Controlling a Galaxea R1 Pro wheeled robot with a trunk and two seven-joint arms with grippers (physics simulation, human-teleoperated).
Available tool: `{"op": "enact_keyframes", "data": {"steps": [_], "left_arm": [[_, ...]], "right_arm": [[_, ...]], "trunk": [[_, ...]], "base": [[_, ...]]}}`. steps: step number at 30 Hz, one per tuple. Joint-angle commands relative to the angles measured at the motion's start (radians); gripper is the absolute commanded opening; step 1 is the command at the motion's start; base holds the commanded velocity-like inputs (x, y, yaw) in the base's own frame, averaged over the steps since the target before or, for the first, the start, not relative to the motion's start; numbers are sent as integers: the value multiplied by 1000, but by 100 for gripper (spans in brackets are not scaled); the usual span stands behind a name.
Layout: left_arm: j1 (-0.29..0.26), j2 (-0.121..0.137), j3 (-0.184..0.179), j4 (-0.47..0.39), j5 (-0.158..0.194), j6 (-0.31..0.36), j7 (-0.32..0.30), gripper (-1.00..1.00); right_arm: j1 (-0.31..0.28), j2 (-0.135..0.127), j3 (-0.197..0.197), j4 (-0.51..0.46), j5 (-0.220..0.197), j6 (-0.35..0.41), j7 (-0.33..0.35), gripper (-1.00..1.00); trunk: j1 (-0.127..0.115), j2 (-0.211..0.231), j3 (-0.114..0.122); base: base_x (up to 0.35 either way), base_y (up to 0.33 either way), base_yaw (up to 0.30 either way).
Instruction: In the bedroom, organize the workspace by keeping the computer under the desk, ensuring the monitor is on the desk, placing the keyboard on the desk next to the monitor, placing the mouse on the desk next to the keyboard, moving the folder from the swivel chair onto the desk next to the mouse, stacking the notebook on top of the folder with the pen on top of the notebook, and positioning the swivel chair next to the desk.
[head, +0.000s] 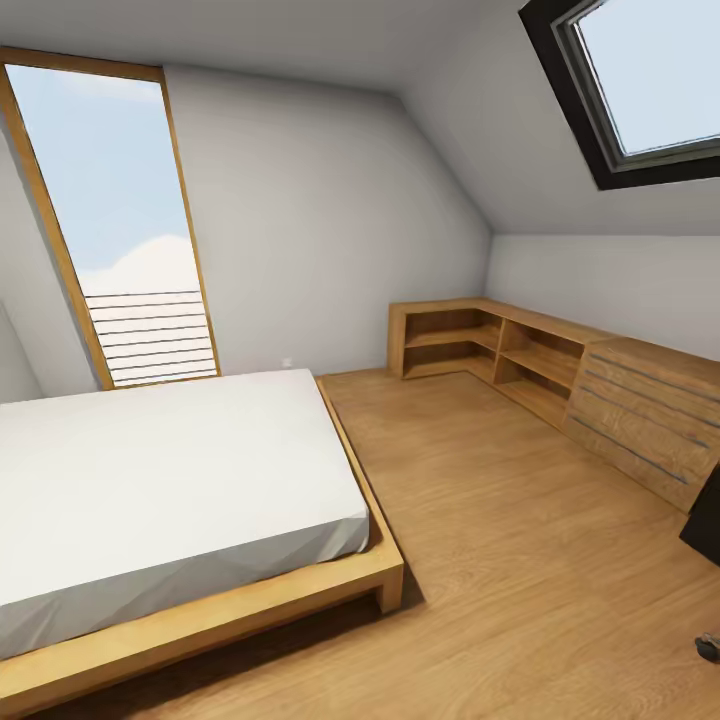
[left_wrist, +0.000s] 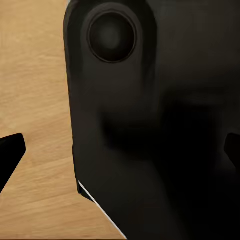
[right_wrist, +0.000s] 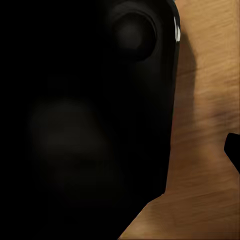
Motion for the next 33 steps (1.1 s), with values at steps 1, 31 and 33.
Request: {"op": "enact_keyframes", "data": {"steps": [1,31,33], "left_arm": [[0,-6,6,-6,6,-6,2,100],[0,-29,-6,-23,-11,18,5,100],[0,-29,-6,-23,-11,18,5,100]], "right_arm": [[-6,6,6,-6,2,-6,-3,100],[-6,49,-14,-2,-5,20,-9,100],[-6,49,-14,-2,-6,20,-9,100]], "trunk": [[-4,7,3],[-119,217,94],[-126,231,99]], "base": [[0,0,0],[0,0,-40],[0,0,-56]]}}
